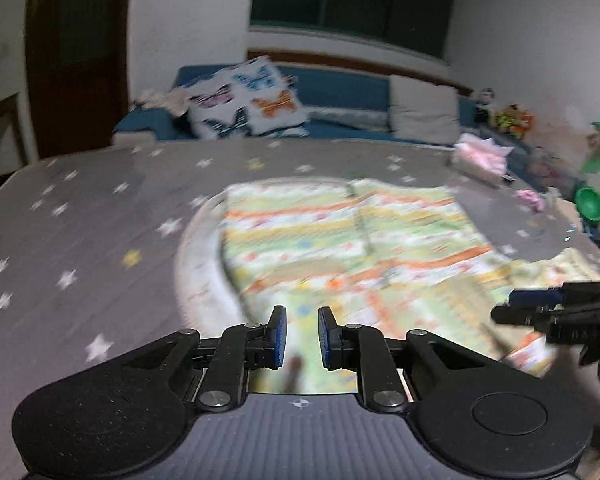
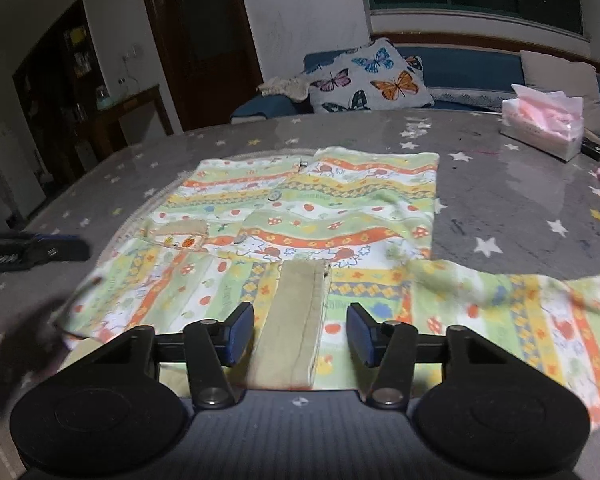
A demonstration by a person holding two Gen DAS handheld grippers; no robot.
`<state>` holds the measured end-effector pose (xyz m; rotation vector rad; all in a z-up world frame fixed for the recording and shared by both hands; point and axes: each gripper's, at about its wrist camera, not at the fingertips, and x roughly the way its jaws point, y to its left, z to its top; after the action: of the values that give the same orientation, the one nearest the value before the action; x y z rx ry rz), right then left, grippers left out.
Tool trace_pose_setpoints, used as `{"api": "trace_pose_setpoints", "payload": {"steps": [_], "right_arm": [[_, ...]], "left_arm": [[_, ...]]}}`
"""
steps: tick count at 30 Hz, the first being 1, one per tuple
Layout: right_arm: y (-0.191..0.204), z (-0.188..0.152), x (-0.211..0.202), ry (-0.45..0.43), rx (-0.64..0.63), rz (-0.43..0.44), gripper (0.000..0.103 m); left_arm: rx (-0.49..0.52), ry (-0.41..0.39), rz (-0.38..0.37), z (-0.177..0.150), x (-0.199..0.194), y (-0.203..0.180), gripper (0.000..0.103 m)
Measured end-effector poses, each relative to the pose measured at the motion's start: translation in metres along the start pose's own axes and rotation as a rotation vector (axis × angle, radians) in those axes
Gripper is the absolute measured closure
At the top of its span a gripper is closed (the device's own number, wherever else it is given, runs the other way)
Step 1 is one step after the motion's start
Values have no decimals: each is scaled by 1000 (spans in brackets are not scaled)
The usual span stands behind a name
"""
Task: Fold clothes
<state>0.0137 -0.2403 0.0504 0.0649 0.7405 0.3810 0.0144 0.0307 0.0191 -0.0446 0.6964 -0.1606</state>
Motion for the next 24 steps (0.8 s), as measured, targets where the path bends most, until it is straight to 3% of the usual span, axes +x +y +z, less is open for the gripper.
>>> {"api": "trace_pose_setpoints", "payload": {"steps": [2,4,6,15,20,24], "right_arm": [[2,2,8,10,-3,-5,67],[5,2,10,12,-11,-20,84],[7,3,9,10,-18,-36,95],[14,2,-16,-36,-34,-91,95],[5,-5,-4,2,-6,-106,89],[8,-2,-17,-31,-24,-105,87]], "left_arm": [[-12,6,19,-6,-1,8,71],[-19,8,29,-10,0,14,69],[-22,10,32,-12,0,17,67],[25,25,53,-14,18,15,63],[76,24,103,-19,21,11,61],[71,1,109,-9,15,10,63]]}}
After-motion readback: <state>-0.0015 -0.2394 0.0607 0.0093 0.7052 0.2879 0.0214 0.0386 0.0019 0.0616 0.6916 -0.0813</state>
